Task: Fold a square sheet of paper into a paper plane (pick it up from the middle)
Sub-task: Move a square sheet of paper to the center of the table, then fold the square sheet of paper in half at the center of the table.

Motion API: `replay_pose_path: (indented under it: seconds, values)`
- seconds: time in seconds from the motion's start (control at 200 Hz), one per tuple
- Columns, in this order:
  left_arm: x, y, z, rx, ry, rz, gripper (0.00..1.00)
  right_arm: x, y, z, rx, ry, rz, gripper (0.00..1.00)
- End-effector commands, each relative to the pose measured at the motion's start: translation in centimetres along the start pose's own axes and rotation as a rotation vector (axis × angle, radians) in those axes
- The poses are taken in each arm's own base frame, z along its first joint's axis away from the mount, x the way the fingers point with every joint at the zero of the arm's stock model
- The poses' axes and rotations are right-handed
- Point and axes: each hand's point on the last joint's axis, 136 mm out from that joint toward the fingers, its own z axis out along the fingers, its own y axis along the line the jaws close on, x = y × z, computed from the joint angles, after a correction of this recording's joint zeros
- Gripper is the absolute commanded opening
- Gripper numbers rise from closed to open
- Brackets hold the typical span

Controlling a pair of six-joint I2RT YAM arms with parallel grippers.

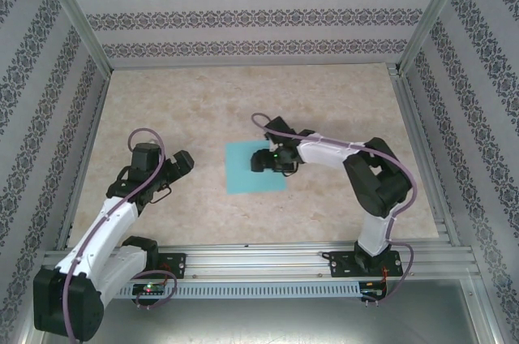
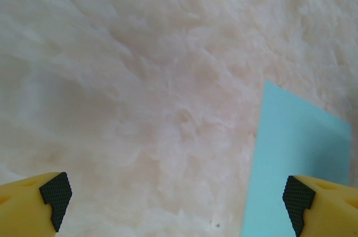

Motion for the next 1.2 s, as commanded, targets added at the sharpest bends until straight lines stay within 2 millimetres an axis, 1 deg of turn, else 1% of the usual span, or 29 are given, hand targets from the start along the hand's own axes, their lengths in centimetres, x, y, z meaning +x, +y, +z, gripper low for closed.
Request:
replay_pose_path:
  seconds: [0.0, 0.035, 0.065, 0.105, 0.175, 0.265, 0.325, 0.42, 0.495, 0.57, 0.679, 0.744, 0.819, 0.884, 0.944, 0.994, 1.049, 1.144, 1.194]
  values:
    - [-0.8, -2.8, 0.1, 0.111, 0.034, -0.01, 1.0, 1.1, -3.4, -1.1, 0.094, 0.053, -0.048, 0.78]
    - [-0.5, -3.1, 0.3, 0.12, 0.056, -0.007, 1.0, 0.9, -3.5, -1.5, 0.101, 0.042, -0.044, 0.78]
    - [-0.3, -3.2, 0.5, 0.127, 0.072, -0.007, 1.0, 0.6, -3.2, -1.8, 0.092, 0.024, -0.041, 0.78]
    - [-0.1, -3.4, 0.6, 0.138, 0.087, -0.007, 1.0, 0.0, -2.3, -2.2, 0.056, -0.003, -0.033, 0.78]
    - [0.2, -3.4, 0.9, 0.146, 0.095, -0.006, 1.0, -0.9, -0.1, -2.6, -0.01, -0.045, -0.022, 0.78]
    - [0.2, -3.3, 1.1, 0.147, 0.092, 0.001, 1.0, -1.3, 1.5, -2.3, -0.002, -0.075, -0.019, 0.78]
    - [0.0, -3.6, 1.0, 0.148, 0.091, 0.012, 1.0, -1.3, 2.2, -1.4, 0.022, -0.077, -0.023, 0.78]
    - [-0.4, -3.9, 0.9, 0.15, 0.091, 0.025, 1.0, -1.0, 2.3, 0.1, 0.053, -0.053, -0.013, 0.78]
    - [-0.5, -4.1, 0.7, 0.151, 0.092, 0.032, 1.0, -0.7, 2.5, 0.8, 0.062, -0.039, -0.034, 0.78]
    - [-0.6, -4.2, 0.5, 0.15, 0.094, 0.045, 1.0, 0.1, 2.0, 1.3, 0.093, -0.007, -0.067, 0.77]
    - [-0.3, -3.9, 0.4, 0.144, 0.099, 0.062, 1.0, 1.7, 0.5, 2.3, 0.153, 0.066, -0.11, 0.77]
    - [0.0, -3.7, 0.5, 0.142, 0.1, 0.064, 1.0, 2.6, -0.2, 2.5, 0.176, 0.097, -0.135, 0.77]
    - [0.1, -3.6, 0.6, 0.144, 0.1, 0.067, 1.0, 3.5, -0.4, 2.7, 0.167, 0.129, -0.17, 0.76]
    - [0.1, -3.6, 0.8, 0.144, 0.1, 0.069, 1.0, 3.5, -0.9, 2.4, 0.198, 0.135, -0.168, 0.77]
    - [0.1, -3.5, 1.0, 0.143, 0.102, 0.071, 1.0, 3.3, -0.6, 2.0, 0.201, 0.133, -0.136, 0.76]
    - [0.1, -3.7, 1.1, 0.147, 0.107, 0.07, 1.0, 3.0, 0.3, 1.9, 0.173, 0.122, -0.092, 0.77]
    - [0.1, -4.0, 1.3, 0.159, 0.116, 0.066, 1.0, 2.5, 2.1, 1.7, 0.109, 0.095, -0.071, 0.76]
    - [0.3, -4.6, 1.8, 0.188, 0.135, 0.059, 1.0, 0.8, 4.9, 0.2, 0.048, 0.017, -0.051, 0.76]
    - [0.5, -4.9, 2.1, 0.2, 0.152, 0.057, 1.0, -0.4, 5.3, -0.8, 0.059, -0.024, -0.042, 0.77]
